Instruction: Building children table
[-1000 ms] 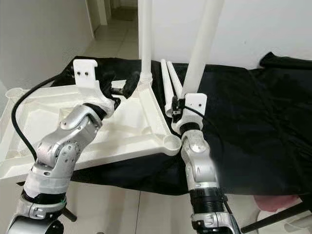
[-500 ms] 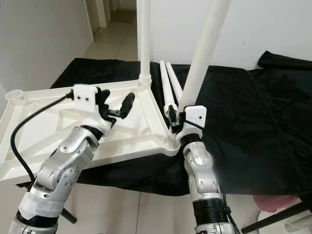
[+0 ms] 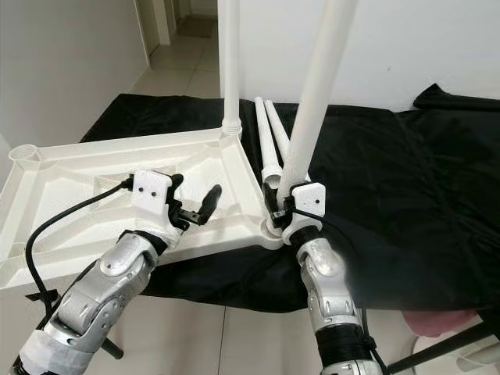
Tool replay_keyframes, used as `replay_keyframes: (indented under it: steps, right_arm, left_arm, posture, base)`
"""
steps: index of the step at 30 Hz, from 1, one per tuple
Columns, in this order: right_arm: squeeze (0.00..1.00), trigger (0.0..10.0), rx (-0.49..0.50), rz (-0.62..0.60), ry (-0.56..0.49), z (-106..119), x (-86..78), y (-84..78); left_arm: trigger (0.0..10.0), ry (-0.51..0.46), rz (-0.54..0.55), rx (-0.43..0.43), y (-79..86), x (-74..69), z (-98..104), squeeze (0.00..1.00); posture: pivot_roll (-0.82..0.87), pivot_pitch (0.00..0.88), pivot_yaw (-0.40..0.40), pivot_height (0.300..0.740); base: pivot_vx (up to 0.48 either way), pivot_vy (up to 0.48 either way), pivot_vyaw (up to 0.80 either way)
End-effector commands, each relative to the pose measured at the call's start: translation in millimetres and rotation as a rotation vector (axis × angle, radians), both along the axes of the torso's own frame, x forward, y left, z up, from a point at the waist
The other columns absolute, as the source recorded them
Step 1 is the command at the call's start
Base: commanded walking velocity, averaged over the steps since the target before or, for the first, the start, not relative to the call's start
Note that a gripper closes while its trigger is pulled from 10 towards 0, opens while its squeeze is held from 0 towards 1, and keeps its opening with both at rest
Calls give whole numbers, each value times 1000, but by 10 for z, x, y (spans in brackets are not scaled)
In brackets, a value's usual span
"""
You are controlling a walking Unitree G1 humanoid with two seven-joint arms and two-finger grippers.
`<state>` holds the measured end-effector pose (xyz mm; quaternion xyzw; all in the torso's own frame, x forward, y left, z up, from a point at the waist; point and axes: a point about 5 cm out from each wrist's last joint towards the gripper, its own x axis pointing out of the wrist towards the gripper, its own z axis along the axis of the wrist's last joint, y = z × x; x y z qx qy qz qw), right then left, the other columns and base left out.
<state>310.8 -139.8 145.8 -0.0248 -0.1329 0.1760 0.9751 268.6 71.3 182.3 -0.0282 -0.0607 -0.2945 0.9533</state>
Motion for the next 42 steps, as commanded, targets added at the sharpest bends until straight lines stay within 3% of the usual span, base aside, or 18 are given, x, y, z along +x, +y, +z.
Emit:
replay_keyframes:
  steps: [1,10,21,31,42]
  right_arm:
    - [0,10000,-28,21,60,-145,-11,13]
    - [0,10000,-137,122,67,-242,-16,43]
    - [0,10000,-232,195,106,-338,-10,-43]
    - [0,10000,-198,215,226,-381,96,-6]
    - [0,10000,-201,212,273,-373,152,-20]
  left_arm:
    - [10000,-6,-385,45,-153,-175,-34,0]
    - [10000,31,-429,64,-177,-245,-67,0]
    - [10000,47,-449,97,-164,-278,-86,0]
    - [10000,37,-439,108,-162,-248,-52,0]
    - [10000,32,-435,107,-158,-244,-28,0]
  posture:
    - [17,24,33,740]
    - [25,26,29,740]
    - [22,30,34,740]
    - [25,30,34,740]
    - [25,30,34,740]
  base:
    - [0,0,0]
    - [0,0,0]
    - [0,0,0]
    - [0,0,0]
    - [0,0,0]
